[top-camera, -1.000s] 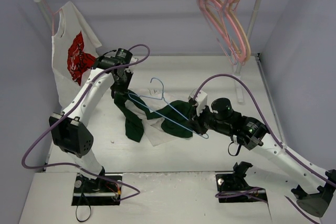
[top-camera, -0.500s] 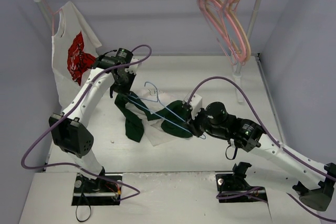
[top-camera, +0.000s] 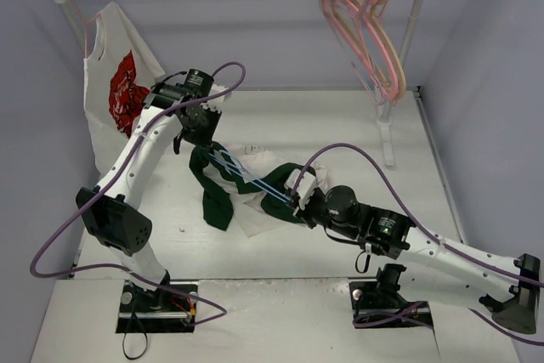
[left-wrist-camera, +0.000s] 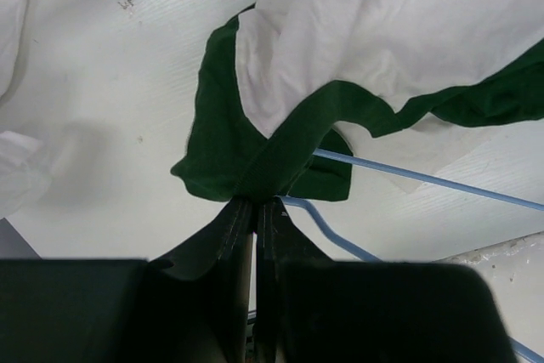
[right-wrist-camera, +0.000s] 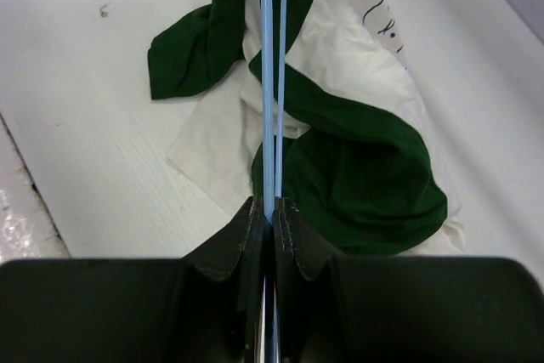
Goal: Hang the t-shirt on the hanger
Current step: Place tshirt on hanger
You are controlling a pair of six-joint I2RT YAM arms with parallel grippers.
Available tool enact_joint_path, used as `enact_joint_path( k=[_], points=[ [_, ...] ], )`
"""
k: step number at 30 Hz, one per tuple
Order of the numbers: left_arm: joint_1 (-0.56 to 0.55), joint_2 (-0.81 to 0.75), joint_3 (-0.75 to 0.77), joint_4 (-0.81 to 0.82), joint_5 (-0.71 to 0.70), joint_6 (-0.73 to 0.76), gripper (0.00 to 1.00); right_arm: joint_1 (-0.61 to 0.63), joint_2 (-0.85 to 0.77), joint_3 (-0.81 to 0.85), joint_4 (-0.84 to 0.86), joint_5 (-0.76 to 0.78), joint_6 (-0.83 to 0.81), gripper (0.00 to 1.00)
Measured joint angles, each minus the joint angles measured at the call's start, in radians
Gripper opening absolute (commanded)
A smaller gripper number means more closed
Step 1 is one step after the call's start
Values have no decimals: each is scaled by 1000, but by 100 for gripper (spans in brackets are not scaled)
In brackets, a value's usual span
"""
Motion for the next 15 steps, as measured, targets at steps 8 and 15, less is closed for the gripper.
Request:
enact_joint_path(
  k=[8, 15],
  points=[
    [-31, 0, 5, -28, 47, 13, 0, 0, -34, -111, 230, 5, -132, 0],
    [-78, 2, 149, -83, 58, 28, 0, -47, -62, -120, 328, -69, -203, 0]
  ],
)
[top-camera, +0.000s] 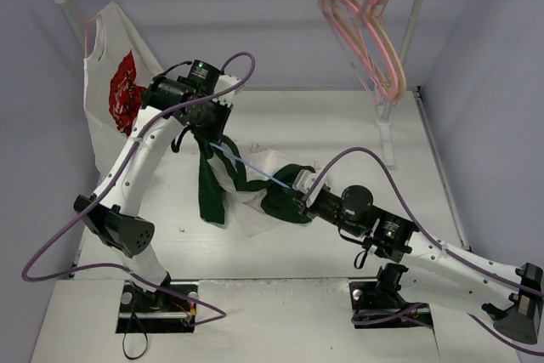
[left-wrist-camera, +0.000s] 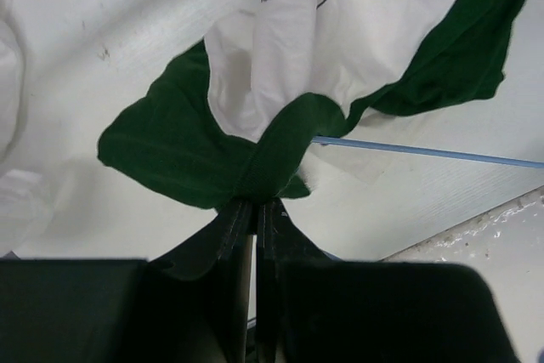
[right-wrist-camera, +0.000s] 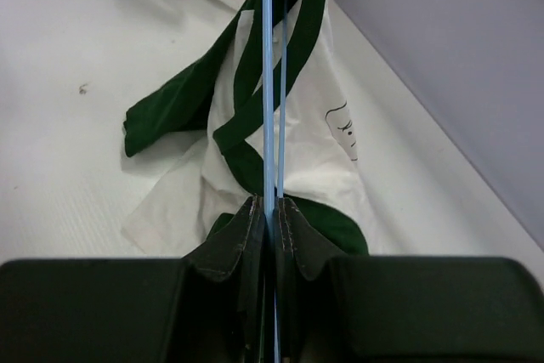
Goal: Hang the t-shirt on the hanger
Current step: Place tshirt on hanger
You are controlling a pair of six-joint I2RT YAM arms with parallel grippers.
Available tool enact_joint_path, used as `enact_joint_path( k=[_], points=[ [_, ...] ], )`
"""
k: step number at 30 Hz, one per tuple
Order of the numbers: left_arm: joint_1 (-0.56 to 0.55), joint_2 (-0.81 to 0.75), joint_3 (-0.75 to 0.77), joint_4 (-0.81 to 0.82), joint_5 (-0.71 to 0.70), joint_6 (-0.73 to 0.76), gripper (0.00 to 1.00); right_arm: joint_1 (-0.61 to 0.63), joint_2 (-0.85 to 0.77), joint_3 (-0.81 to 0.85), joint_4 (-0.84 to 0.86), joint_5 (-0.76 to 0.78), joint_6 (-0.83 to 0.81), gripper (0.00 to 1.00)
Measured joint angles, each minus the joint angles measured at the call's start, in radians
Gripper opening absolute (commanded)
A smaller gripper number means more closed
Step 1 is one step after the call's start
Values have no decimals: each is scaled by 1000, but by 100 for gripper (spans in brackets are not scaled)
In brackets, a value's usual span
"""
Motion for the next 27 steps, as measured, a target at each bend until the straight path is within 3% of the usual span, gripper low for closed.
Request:
enact_joint_path(
  k=[5, 11, 16, 22, 27],
  points=[
    [-36, -2, 106, -5, 19, -5, 0, -72, 0, 0, 60, -56, -10, 0],
    [-39, -11, 133, 12, 70, -40, 0, -224, -2, 0, 116, -180, 6, 0],
    [-38, -44, 161, 65, 95, -81, 0, -264, -17, 0, 164, -239, 23, 0],
    [-39, -168, 21, 171, 121, -137, 0, -269, -51, -101, 299, -275, 98, 0],
    [-39, -183, -85, 230, 159, -186, 0, -269, -50, -201, 402, -279, 156, 0]
  ],
)
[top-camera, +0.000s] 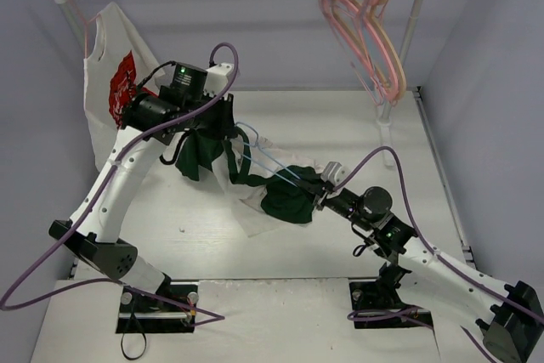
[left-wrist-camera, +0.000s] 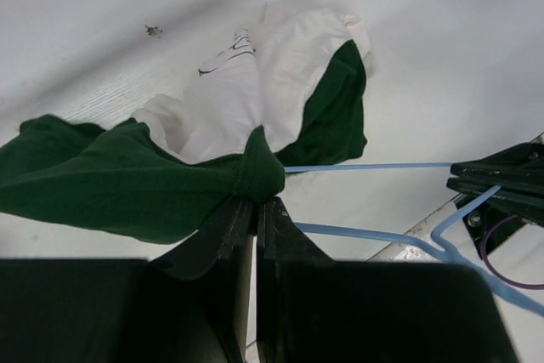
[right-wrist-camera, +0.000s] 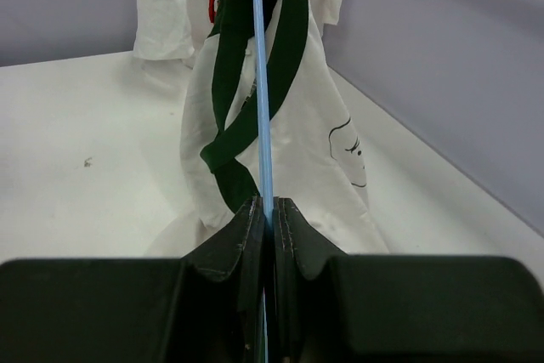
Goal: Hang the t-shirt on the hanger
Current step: Place tshirt on hanger
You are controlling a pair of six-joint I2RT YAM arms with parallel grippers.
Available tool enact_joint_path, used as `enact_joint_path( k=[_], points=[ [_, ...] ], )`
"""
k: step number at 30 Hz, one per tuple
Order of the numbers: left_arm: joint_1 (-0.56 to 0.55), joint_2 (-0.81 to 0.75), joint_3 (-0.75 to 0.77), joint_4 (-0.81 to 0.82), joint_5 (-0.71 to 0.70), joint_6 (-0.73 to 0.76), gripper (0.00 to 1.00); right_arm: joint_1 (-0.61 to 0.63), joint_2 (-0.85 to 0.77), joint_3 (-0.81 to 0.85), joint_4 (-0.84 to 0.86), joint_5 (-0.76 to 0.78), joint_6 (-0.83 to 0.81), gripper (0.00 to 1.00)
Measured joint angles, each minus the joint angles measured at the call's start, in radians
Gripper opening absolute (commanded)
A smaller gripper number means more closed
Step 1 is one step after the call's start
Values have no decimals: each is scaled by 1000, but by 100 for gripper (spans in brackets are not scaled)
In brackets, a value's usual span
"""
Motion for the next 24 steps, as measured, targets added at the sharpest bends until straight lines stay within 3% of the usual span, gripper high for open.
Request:
enact_joint_path(
  k=[12, 24],
  points=[
    [1, -32, -133, 146, 34, -87, 0, 0, 76, -36, 119, 10, 61, 0],
    [0, -101, -216, 263, 68, -167, 0, -67, 176, -98, 357, -28, 151, 0]
  ],
)
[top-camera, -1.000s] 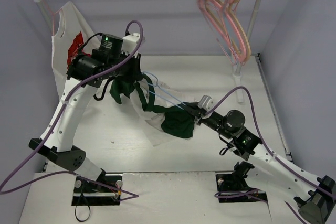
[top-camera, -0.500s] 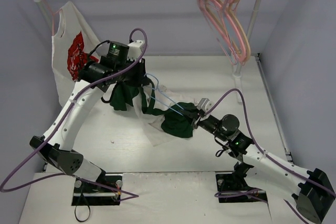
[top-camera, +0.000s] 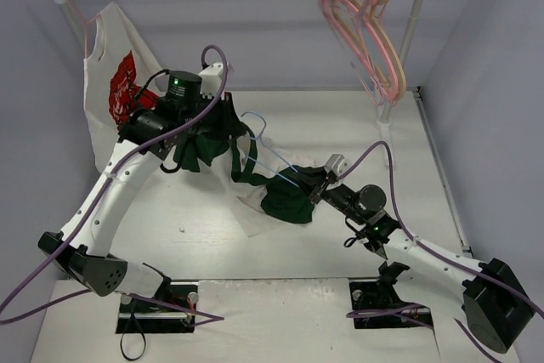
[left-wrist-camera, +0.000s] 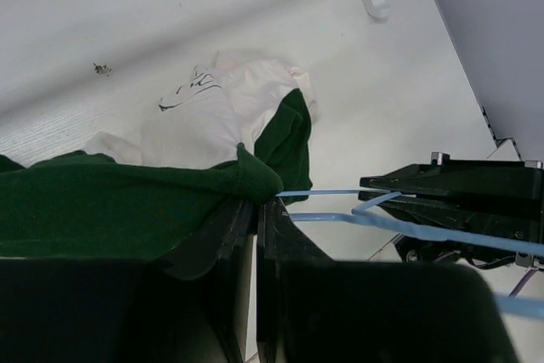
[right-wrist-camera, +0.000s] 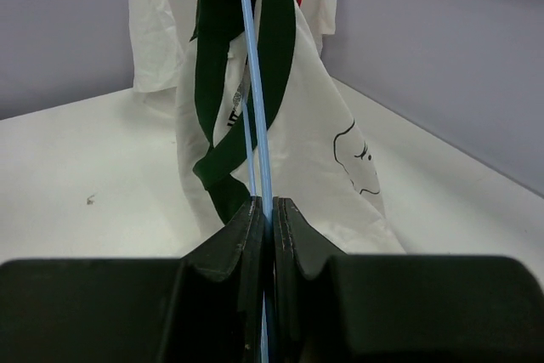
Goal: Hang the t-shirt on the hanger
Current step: Place tshirt on hanger
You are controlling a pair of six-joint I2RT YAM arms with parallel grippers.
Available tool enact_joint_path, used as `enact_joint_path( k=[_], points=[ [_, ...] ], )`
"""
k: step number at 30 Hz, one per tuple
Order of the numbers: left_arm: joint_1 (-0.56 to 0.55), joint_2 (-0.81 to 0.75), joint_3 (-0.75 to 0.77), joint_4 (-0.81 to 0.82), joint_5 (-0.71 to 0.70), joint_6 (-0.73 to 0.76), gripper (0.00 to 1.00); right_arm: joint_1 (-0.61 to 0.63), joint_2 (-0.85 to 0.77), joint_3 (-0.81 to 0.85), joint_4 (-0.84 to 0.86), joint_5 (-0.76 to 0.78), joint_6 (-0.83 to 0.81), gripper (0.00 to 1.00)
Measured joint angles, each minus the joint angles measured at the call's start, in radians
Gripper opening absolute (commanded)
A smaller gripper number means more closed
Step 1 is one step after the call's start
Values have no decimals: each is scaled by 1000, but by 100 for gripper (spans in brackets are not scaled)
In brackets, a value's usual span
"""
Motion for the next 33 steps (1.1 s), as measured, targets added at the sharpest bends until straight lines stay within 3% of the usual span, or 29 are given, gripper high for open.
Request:
enact_joint_path(
  k=[18, 32, 33],
  points=[
    [-22, -47, -44, 35, 15, -42, 0, -65, 90, 15, 111, -88, 102, 0],
    [-133, 46, 101, 11, -65, -32, 0, -77, 155, 42, 136, -116, 127, 0],
    [-136, 45, 101, 11, -73, -31, 6, -79, 156, 42, 136, -116, 129, 0]
  ],
)
